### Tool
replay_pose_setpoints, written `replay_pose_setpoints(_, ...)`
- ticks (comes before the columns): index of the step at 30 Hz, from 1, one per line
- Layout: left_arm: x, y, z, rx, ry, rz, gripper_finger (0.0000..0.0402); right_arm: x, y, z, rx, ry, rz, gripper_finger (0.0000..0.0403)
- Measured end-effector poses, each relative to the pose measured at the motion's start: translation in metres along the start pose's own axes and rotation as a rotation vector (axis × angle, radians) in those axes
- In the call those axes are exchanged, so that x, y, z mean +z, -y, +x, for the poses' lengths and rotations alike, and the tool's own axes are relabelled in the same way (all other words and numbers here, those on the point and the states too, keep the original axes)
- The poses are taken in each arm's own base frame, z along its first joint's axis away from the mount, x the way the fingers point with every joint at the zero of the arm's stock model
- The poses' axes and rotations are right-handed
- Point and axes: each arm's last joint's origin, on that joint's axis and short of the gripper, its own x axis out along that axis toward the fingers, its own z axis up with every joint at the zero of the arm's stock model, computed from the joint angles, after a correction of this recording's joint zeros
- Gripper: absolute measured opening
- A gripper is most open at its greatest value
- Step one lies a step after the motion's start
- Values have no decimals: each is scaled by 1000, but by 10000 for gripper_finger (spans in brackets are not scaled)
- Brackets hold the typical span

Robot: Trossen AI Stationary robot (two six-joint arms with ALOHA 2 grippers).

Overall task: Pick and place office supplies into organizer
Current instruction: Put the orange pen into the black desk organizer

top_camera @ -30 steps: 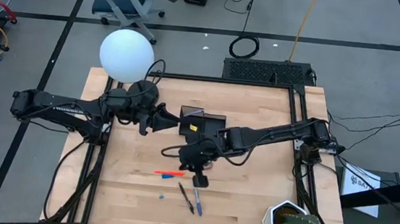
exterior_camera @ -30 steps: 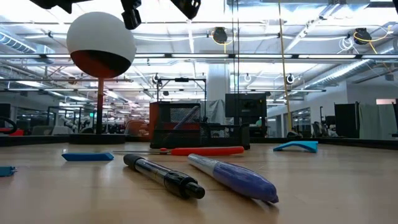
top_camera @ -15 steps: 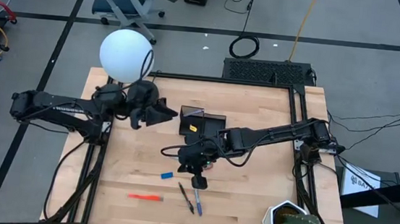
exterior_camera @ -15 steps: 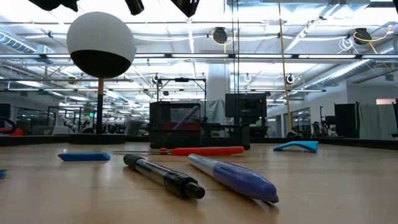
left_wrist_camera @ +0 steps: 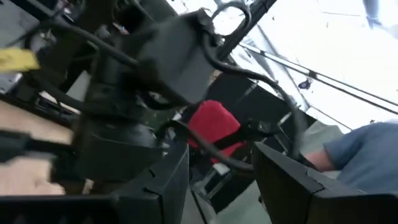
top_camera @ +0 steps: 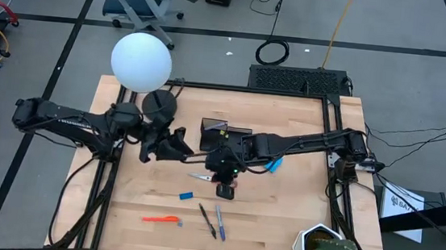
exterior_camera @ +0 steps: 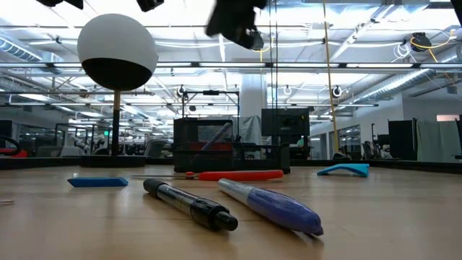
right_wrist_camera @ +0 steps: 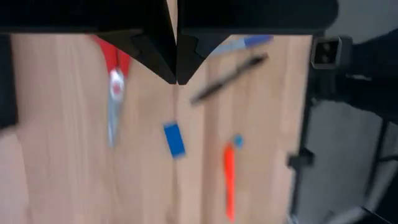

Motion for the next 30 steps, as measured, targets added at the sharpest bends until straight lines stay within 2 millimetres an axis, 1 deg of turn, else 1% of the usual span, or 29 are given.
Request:
replay_pose_setpoints(4, 5, 12, 7, 26, -80, 16, 182, -7, 7, -1, -63, -69, 23, 0)
replay_pose_setpoints(9, 17, 35, 9, 196, -262, 78, 182, -7, 15, -9, -133, -67, 35, 0)
replay_pose_setpoints(14, 33, 71, -1, 377, -368, 153, 181, -4, 26, -28, -210, -21, 65, 0)
replay_pose_setpoints(18, 38, 98, -11, 495, -425, 196, 181, 0, 37, -47, -256, 45, 93, 0)
replay_pose_setpoints(20, 36, 107, -15, 552, -447, 214, 181, 3, 43, -56, -269, 79, 105, 0)
replay_pose_setpoints(23, 27, 112, -13, 604, -494, 215, 181, 8, 52, -64, -274, 134, 123, 0)
replay_pose_setpoints(26, 13, 111, -4, 631, -570, 192, 181, 11, 60, -68, -279, 167, 137, 0)
replay_pose_setpoints(30, -14, 107, 15, 669, -710, 185, 181, 13, 63, -70, -281, 180, 144, 0)
